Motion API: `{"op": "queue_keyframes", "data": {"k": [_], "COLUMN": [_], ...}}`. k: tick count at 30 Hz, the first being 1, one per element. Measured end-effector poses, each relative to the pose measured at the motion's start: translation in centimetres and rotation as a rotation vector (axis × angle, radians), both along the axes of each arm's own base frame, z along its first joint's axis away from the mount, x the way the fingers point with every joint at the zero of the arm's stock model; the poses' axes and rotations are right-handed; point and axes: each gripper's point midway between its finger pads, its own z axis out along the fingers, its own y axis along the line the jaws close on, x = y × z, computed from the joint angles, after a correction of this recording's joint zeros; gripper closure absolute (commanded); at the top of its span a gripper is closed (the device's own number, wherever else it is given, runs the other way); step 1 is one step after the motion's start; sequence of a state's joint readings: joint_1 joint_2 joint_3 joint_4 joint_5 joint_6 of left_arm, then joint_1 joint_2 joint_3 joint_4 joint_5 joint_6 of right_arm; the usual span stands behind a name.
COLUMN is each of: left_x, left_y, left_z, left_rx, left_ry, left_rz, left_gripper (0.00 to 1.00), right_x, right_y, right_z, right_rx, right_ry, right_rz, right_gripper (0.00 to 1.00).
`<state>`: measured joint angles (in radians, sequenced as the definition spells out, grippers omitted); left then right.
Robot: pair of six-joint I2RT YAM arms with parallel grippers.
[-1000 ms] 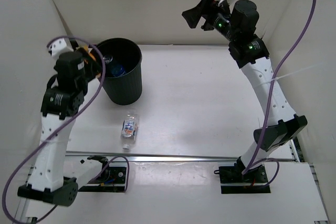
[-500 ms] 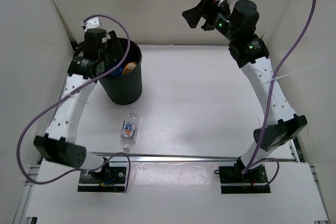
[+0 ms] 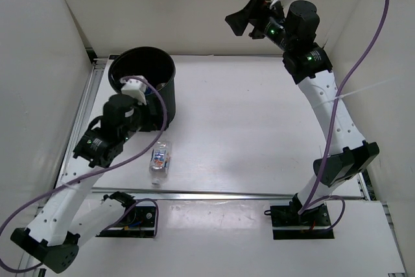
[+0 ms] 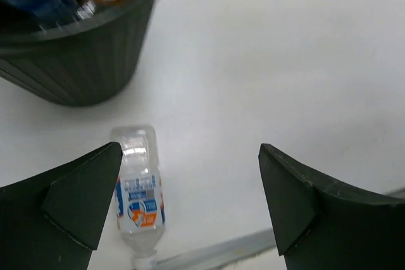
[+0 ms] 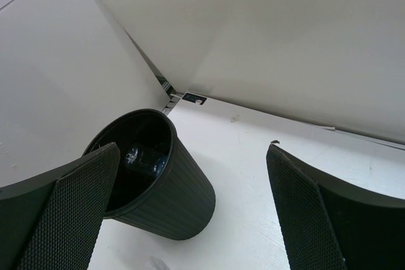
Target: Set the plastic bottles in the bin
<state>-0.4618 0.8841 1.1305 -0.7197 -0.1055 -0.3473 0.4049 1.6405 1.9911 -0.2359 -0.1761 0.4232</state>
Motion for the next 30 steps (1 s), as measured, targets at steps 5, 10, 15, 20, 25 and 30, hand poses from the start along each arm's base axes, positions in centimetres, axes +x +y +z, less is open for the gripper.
{"op": "queue_keyframes", "data": {"k": [5,10,15,20,25,30], "left_x": [-1.1,-1.8,-2.0,-1.8,-2.4,-2.8], "left_y": [-2.4,-3.3,-2.6,-1.9,-0.6,0.7], "left_z": [-7.1,-14.3,-18.0,-19.2,-21.5,-23.1], "left_rx": [0.083,0.18,0.244,0.276,0.345,0.408], "left_ry": [0.181,0.392,0.506,0.531,0.579,0.618], "left_rz": [-0.097,-0.099,-0.023,0.045,0.092,0.144], "left_gripper": [0.0,0.0,0.0,0.0,0.0,0.0], "right_x": [0.0,0.0,0.1,0.3,0.5,0.4], "right_y": [0.2,0.2,0.0,-0.4,-0.6,-0.8], "right_z": [-0.2,-0.4,-0.4,-0.4,-0.4,-0.2], "right_rx": [0.005,0.008,0.007,0.004,-0.001,-0.01], "right_ry": [0.008,0.014,0.013,0.01,0.006,-0.003], "right_rz": [0.01,0.011,0.006,-0.005,-0.009,-0.013], "right_gripper": [0.0,0.0,0.0,0.0,0.0,0.0]}}
